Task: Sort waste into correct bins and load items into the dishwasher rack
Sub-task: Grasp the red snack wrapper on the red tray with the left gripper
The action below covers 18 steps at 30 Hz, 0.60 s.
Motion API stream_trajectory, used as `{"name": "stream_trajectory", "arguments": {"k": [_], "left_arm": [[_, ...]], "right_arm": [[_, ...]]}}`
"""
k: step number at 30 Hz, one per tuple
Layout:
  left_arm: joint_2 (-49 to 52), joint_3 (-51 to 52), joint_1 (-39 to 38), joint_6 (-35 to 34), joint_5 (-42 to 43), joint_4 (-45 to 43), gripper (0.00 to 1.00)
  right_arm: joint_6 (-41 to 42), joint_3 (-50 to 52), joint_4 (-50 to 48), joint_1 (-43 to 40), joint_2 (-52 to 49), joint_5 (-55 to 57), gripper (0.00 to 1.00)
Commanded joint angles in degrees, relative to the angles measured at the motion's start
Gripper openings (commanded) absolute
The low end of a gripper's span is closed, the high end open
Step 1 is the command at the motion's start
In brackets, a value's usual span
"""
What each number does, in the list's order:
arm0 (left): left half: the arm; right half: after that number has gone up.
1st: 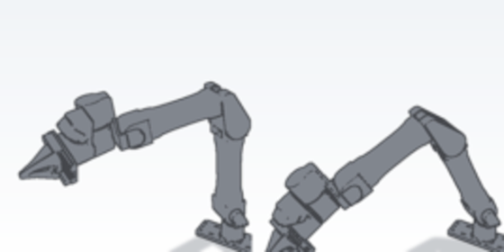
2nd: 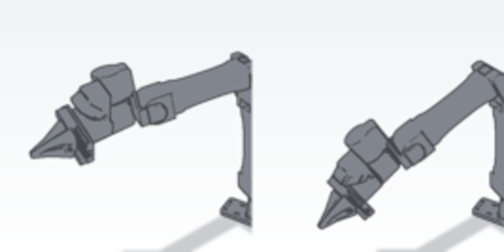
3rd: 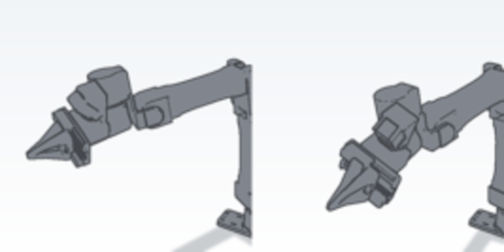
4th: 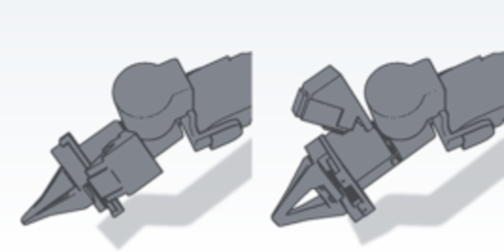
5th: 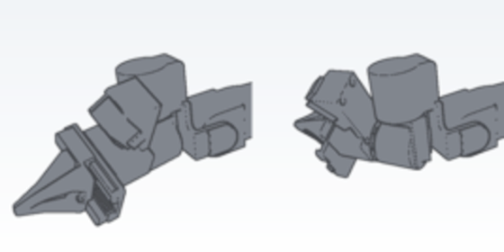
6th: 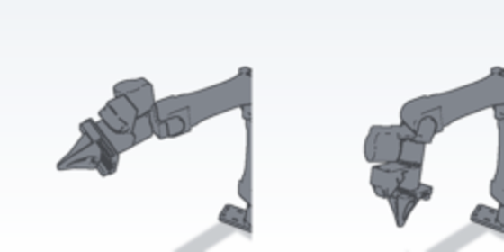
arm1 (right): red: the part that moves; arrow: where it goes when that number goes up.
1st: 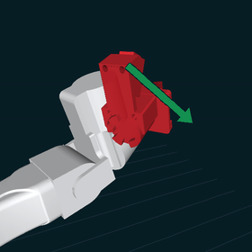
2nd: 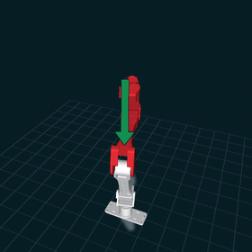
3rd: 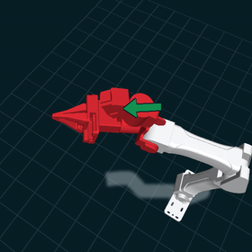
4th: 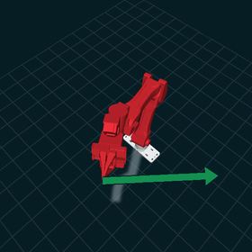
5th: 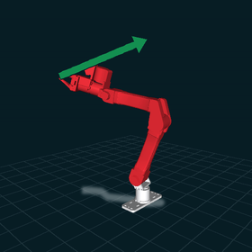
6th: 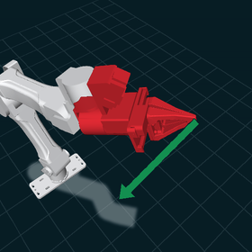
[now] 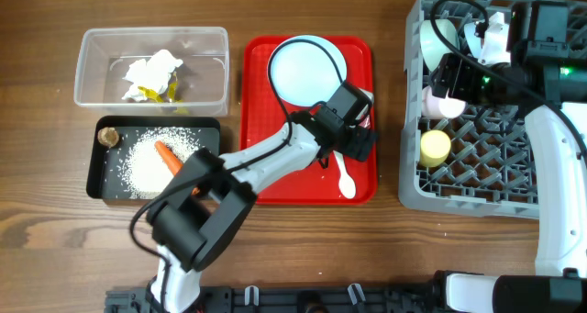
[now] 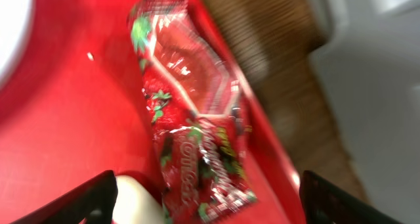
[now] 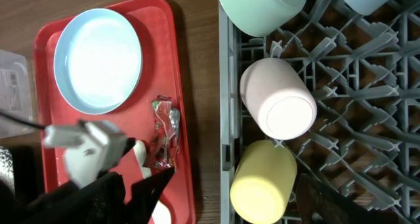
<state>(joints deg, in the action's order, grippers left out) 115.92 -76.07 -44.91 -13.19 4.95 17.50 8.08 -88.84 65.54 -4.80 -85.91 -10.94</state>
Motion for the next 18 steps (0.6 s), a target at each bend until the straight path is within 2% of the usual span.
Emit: {"name": "stream_trajectory", "arguments": {"k": [1,4,6,8,13,16,18], "left_arm": [[3.45,0.11,0.37,0.61,-2.25,-2.91,0.77],[5.35,0.11,0.37,0.61,-2.23,-4.66,0.61],[5.6,0.11,0.37,0.63,-2.25,-4.9,0.46],[5.6,0.11,0.37,0.61,-2.25,-4.94,0.37],[5.6,0.11,0.37,0.61,-2.25,-4.94,0.22],[5.6,0.11,0.37,0.63,-2.25,-4.92,0.05],[5.51,0.11,0.39,0.63,-2.25,-4.9,0.04]], "right_arm": [[-1.29,-0.72,0.0,0.28,0.26,-0.74,0.86],[-1.68,-0.72,0.04,0.28,0.26,-0.74,0.86],[-1.95,-0.72,0.02,0.28,0.26,-0.72,0.86],[-1.99,-0.72,0.02,0.28,0.24,-0.72,0.86],[-2.1,-0.72,0.04,0.28,0.24,-0.72,0.86],[-2.08,-0.72,0.02,0.28,0.24,-0.72,0.86],[-2.08,-0.72,0.02,0.28,0.24,-0.48,0.86]]}}
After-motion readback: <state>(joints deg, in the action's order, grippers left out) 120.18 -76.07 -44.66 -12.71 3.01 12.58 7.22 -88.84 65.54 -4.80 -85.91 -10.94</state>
